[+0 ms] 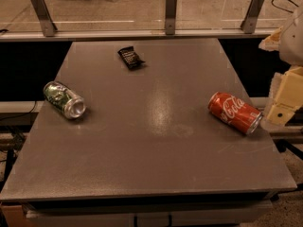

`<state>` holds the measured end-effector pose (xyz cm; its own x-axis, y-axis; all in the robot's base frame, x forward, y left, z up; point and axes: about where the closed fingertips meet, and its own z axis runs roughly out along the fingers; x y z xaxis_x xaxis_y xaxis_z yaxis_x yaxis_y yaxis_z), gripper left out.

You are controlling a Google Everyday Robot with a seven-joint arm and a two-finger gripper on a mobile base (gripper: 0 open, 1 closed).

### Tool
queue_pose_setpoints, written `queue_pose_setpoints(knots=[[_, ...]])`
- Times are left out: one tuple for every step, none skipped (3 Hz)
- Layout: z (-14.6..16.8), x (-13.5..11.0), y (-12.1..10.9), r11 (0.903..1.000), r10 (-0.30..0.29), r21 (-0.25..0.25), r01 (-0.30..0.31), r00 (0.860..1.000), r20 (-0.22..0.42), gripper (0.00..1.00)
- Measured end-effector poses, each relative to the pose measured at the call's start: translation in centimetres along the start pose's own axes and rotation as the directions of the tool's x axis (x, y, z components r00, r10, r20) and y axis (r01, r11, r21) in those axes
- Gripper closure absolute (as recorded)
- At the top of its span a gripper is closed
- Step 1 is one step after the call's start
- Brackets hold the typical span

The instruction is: Place coke can upright

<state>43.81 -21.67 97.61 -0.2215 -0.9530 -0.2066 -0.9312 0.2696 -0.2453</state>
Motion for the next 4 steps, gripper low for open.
queue_pose_setpoints(knots=[[0.0,0.0,0.0,1.0,0.0,0.0,0.0,1.0,0.0,0.0],[2.1,-0.3,-0.8,0.999,0.045,0.003,-0.045,0.999,-0.007,0.0],[5.9,-1.3,-2.3,0.9951,0.099,0.002,-0.099,0.994,-0.035,0.0],[9.1,-1.8,-3.8,0.989,0.148,0.012,-0.147,0.986,-0.072,0.0]])
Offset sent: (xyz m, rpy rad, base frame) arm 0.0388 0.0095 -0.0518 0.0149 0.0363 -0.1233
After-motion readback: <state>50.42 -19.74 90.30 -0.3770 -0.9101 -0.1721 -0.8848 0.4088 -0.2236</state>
